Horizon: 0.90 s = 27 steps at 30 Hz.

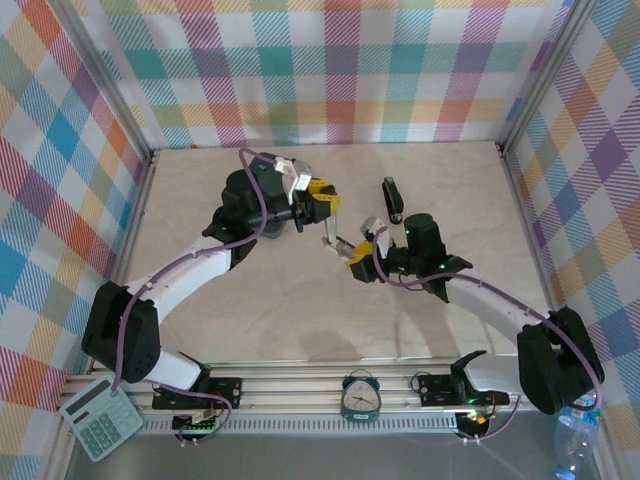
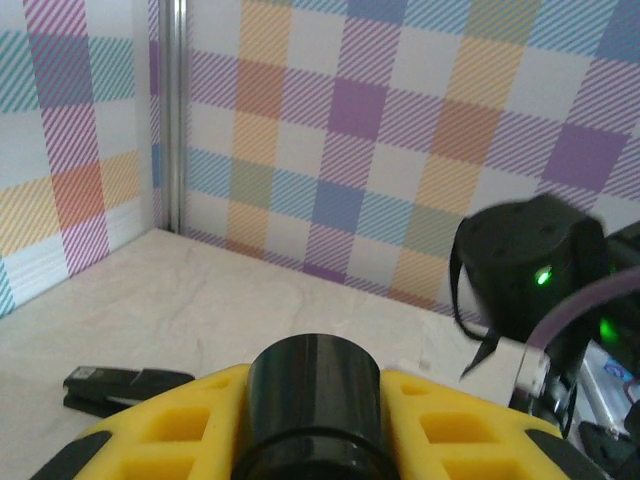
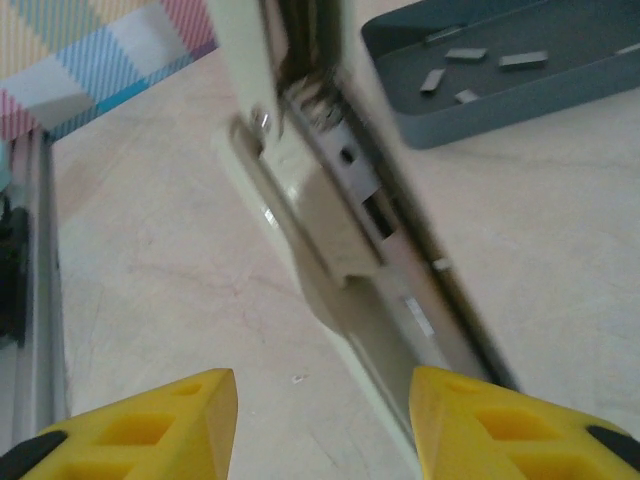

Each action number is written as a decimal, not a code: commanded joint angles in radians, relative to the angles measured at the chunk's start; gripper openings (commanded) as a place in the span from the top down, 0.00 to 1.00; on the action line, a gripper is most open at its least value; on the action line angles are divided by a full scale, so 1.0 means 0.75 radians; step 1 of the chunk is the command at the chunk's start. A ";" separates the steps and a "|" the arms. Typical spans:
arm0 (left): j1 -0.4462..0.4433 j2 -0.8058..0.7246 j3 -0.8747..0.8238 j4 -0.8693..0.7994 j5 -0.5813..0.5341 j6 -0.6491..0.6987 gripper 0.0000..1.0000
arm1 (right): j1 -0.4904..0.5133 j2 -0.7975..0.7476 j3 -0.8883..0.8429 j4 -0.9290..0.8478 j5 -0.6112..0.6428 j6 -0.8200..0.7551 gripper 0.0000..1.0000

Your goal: Load the staples into the stapler

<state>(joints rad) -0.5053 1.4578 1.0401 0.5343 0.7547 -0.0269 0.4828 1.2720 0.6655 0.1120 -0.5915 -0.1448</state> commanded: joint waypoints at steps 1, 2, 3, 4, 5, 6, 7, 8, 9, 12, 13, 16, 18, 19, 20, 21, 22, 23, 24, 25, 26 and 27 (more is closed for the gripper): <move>0.003 -0.002 0.074 0.244 0.040 -0.101 1.00 | 0.001 0.041 0.013 0.048 -0.142 -0.095 0.53; 0.001 0.004 0.074 0.270 0.039 -0.122 1.00 | 0.002 0.055 0.016 0.050 -0.145 -0.106 0.54; -0.001 0.009 0.074 0.299 0.034 -0.140 1.00 | 0.003 0.066 0.020 0.055 -0.155 -0.119 0.54; -0.003 0.015 0.072 0.319 0.032 -0.155 1.00 | 0.005 0.076 0.020 0.062 -0.160 -0.123 0.54; -0.007 0.024 0.073 0.336 0.024 -0.164 1.00 | 0.007 0.088 0.016 0.089 -0.159 -0.110 0.55; -0.011 0.032 0.076 0.338 0.013 -0.164 1.00 | 0.008 0.100 0.001 0.130 -0.160 -0.085 0.55; -0.011 0.041 0.080 0.338 -0.003 -0.168 1.00 | 0.010 0.110 -0.014 0.179 -0.166 -0.055 0.56; -0.011 0.054 0.082 0.353 -0.019 -0.179 1.00 | 0.016 0.119 -0.034 0.230 -0.176 -0.028 0.56; -0.013 0.067 0.082 0.382 -0.025 -0.198 1.00 | 0.023 0.130 -0.048 0.266 -0.175 0.003 0.56; -0.016 0.101 0.093 0.452 -0.023 -0.255 1.00 | 0.043 0.152 -0.066 0.336 -0.166 0.035 0.56; -0.019 0.109 0.096 0.459 -0.023 -0.263 1.00 | 0.049 0.157 -0.061 0.341 -0.161 0.036 0.56; -0.027 0.126 0.104 0.468 -0.018 -0.278 1.00 | 0.054 0.158 -0.053 0.352 -0.130 0.029 0.55; -0.030 0.128 0.097 0.458 -0.040 -0.278 1.00 | 0.054 0.151 -0.053 0.377 -0.082 0.021 0.55; -0.032 0.127 0.090 0.454 -0.063 -0.281 1.00 | 0.054 0.152 -0.054 0.394 -0.071 0.026 0.55; -0.035 0.126 0.078 0.462 -0.083 -0.281 1.00 | 0.054 0.155 -0.056 0.420 -0.069 0.034 0.55; -0.038 0.130 0.068 0.477 -0.095 -0.284 1.00 | 0.054 0.164 -0.054 0.445 -0.075 0.048 0.55; -0.041 0.133 0.061 0.487 -0.107 -0.289 1.00 | 0.054 0.173 -0.053 0.469 -0.084 0.052 0.54; -0.044 0.141 0.058 0.499 -0.112 -0.299 1.00 | 0.054 0.184 -0.051 0.493 -0.094 0.096 0.55; -0.046 0.147 0.060 0.510 -0.116 -0.308 1.00 | 0.054 0.195 -0.051 0.520 -0.102 0.116 0.54; -0.050 0.152 0.059 0.515 -0.119 -0.315 1.00 | 0.054 0.204 -0.050 0.540 -0.105 0.131 0.55; -0.055 0.159 0.058 0.523 -0.125 -0.323 1.00 | 0.054 0.212 -0.049 0.565 -0.106 0.144 0.55; -0.060 0.163 0.059 0.532 -0.131 -0.329 1.00 | 0.054 0.220 -0.049 0.594 -0.104 0.162 0.55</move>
<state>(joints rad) -0.5198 1.5772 1.0630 0.8249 0.6621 -0.1982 0.5186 1.4178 0.6262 0.4351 -0.6537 -0.0711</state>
